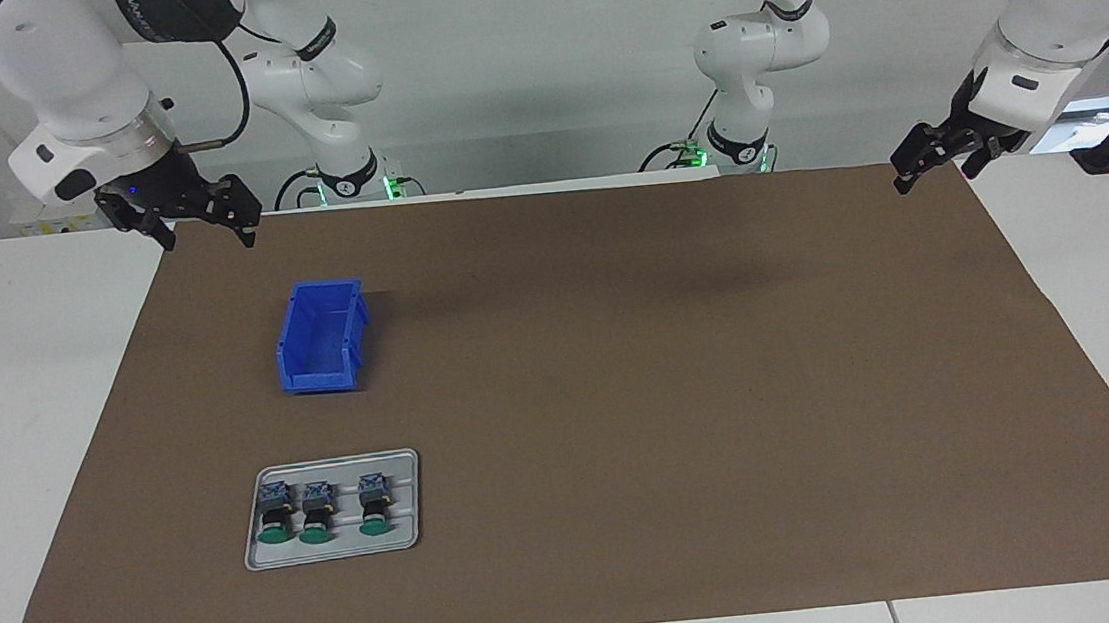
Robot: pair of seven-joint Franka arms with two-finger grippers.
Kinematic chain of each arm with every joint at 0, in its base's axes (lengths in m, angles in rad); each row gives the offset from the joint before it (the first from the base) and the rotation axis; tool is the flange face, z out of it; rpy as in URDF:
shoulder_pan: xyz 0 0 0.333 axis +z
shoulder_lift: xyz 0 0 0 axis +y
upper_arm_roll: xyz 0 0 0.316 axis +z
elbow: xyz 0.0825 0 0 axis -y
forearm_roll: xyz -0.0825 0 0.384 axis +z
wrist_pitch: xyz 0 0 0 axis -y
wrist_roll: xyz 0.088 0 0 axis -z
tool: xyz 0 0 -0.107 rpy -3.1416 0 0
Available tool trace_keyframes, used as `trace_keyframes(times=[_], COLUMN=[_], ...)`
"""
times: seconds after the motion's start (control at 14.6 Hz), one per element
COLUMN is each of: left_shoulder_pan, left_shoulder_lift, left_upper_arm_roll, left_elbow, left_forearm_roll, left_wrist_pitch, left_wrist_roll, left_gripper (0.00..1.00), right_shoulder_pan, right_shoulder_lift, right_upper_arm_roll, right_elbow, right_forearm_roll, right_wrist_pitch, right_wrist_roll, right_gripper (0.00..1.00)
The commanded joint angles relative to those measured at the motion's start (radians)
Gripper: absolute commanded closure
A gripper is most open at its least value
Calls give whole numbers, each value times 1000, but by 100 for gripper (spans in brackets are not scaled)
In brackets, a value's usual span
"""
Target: Place and press button with both arms
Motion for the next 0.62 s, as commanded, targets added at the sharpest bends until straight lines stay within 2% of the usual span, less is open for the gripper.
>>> trace_keyframes(times=[0.0, 0.55], left_shoulder_pan=[-1, -1], left_shoulder_lift=[-4, -4], left_upper_arm_roll=[6, 6], left_elbow=[-6, -6], left_forearm_roll=[-5, -5], left_wrist_pitch=[1, 1], left_wrist_roll=[-3, -3], left_gripper=[0, 0], right_shoulder_pan=[-3, 1], right_shoulder_lift=[-8, -19], right_upper_arm_roll=[-6, -6], right_elbow=[-20, -35], right_forearm_roll=[19, 19], right_wrist_pitch=[18, 24], right_wrist_roll=[-23, -26], right_gripper=[0, 0])
